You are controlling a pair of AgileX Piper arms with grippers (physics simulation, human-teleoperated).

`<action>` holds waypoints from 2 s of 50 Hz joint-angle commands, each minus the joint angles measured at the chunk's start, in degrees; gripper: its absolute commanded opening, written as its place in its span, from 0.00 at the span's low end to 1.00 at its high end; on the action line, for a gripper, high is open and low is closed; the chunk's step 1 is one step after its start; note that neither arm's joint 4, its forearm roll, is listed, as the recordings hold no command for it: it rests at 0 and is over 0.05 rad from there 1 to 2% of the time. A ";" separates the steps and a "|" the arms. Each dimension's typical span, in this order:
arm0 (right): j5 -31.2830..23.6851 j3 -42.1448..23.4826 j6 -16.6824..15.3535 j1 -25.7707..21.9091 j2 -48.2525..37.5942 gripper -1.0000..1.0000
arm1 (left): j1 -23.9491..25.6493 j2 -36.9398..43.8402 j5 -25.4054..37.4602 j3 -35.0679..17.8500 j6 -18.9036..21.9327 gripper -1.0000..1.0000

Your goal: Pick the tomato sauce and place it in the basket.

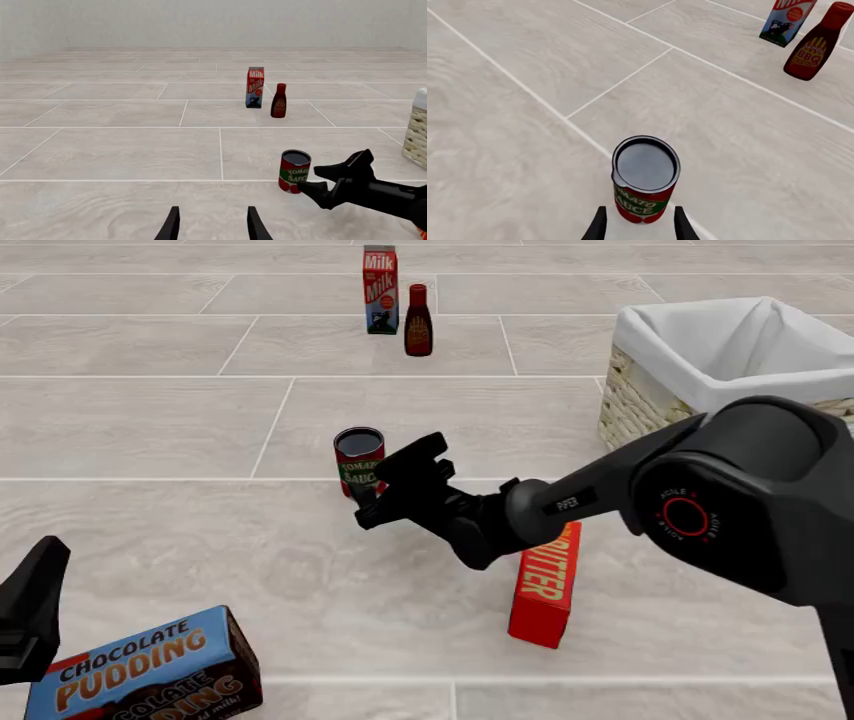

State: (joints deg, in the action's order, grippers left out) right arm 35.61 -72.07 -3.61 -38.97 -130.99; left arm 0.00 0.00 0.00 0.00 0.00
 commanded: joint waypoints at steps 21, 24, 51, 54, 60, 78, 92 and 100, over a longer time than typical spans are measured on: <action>-1.68 -2.99 -0.04 -0.35 -1.91 1.00 | 0.00 0.00 0.00 0.00 0.00 1.00; -1.87 -3.40 0.02 -0.06 -2.13 1.00 | 0.00 0.00 0.00 0.00 0.00 1.00; -3.14 -5.22 -0.33 0.41 -2.63 1.00 | 0.00 0.00 0.00 0.00 0.00 1.00; -3.21 -5.26 -0.35 0.20 -2.63 1.00 | 0.00 0.00 0.00 0.00 0.00 1.00; -3.40 -5.66 -0.42 0.08 -3.00 1.00 | 0.00 0.00 0.00 0.00 0.00 1.00; -4.45 -7.41 -0.32 0.29 -4.25 1.00 | 0.00 0.00 0.00 0.00 0.00 1.00; -5.03 -8.38 -0.44 0.51 -4.84 1.00 | 0.00 0.00 0.00 0.00 0.00 1.00; -6.23 -9.59 -0.59 0.32 -5.47 1.00 | 0.00 0.00 0.00 0.00 0.00 1.00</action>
State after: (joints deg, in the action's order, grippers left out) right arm 30.31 -80.59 -4.09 -38.64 -135.87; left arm 0.00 0.00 0.00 0.00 0.00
